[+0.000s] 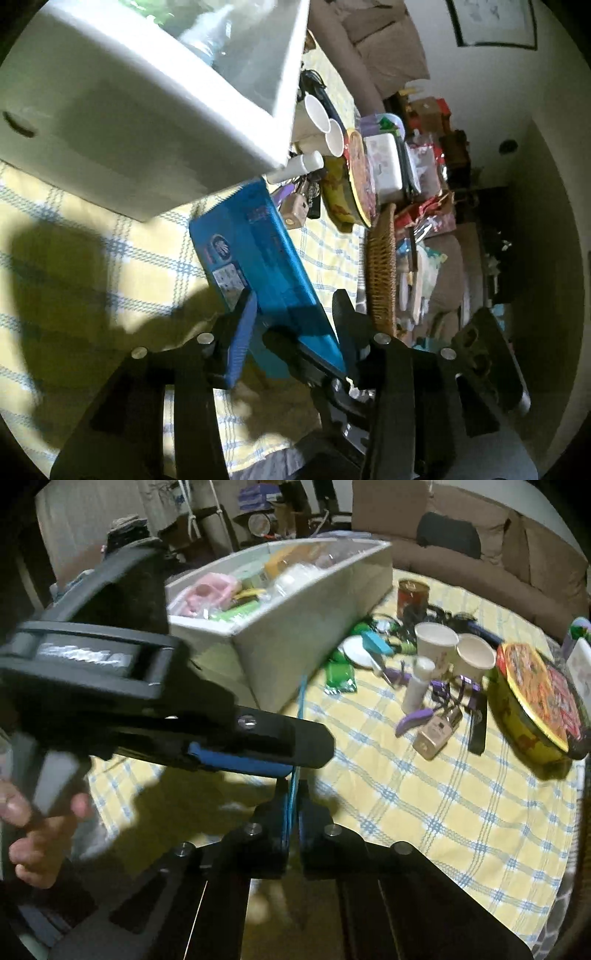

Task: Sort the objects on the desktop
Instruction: 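Lower the tissue pack into the white box and open the left tool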

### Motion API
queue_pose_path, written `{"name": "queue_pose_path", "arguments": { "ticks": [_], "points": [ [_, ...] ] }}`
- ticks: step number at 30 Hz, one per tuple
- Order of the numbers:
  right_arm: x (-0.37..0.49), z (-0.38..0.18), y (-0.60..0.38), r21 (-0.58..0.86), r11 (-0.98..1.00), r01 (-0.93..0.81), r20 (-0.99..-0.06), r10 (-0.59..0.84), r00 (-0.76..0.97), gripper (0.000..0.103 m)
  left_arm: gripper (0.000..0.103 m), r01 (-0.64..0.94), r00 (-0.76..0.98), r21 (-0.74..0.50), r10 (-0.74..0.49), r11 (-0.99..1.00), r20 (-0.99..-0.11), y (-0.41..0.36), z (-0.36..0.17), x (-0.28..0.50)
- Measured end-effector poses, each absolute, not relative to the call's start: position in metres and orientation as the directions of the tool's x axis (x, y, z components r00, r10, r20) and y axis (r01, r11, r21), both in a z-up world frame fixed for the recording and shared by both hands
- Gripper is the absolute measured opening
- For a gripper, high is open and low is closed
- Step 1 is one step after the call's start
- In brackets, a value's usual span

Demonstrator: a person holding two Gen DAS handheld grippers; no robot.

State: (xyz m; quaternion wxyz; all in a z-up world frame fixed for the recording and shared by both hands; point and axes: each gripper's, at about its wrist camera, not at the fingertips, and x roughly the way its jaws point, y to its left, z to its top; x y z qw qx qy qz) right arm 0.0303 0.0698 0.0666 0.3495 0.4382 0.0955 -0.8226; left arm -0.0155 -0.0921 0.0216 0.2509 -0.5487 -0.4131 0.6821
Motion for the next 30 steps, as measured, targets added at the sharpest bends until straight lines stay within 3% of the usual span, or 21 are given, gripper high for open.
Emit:
{"name": "queue_pose_path", "arguments": {
  "ticks": [7,11,16,21,25,26,30],
  "points": [
    [0.048,0.126,0.032,-0.067,-0.695,0.716,-0.765,-0.425,-0.484,0.003,0.036,0.031,-0.340,-0.887,0.830,-0.460,-0.442,-0.131,0.077,-0.016],
    [0.028,0.159,-0.012,-0.143,-0.660,0.737,-0.738,-0.425,-0.524,0.004,0.037,-0.002,-0.402,-0.877,0.804,-0.480,-0.439,-0.168,0.112,-0.033],
    [-0.021,0.167,-0.067,-0.075,-0.670,0.738,-0.724,-0.473,-0.503,0.003,0.037,0.040,-0.458,-0.828,0.726,-0.559,-0.513,-0.228,0.125,-0.068],
    [-0.065,0.136,-0.116,-0.099,-0.709,0.698,-0.750,-0.407,-0.521,0.003,0.037,0.116,-0.490,-0.770,0.638,-0.627,-0.593,-0.278,0.113,-0.087],
    [-0.076,0.120,-0.132,0.005,-0.710,0.705,-0.770,-0.452,-0.450,0.003,0.037,0.146,-0.494,-0.767,0.626,-0.625,-0.604,-0.297,0.101,-0.088],
    [-0.076,0.120,-0.132,0.033,-0.713,0.700,-0.769,-0.465,-0.438,0.003,0.038,0.143,-0.492,-0.758,0.619,-0.636,-0.612,-0.299,0.100,-0.087],
    [-0.068,0.134,-0.110,0.049,-0.748,0.662,-0.745,-0.469,-0.475,0.006,0.063,0.095,-0.455,-0.690,0.586,-0.717,-0.671,-0.282,0.103,-0.080]
  ]
}}
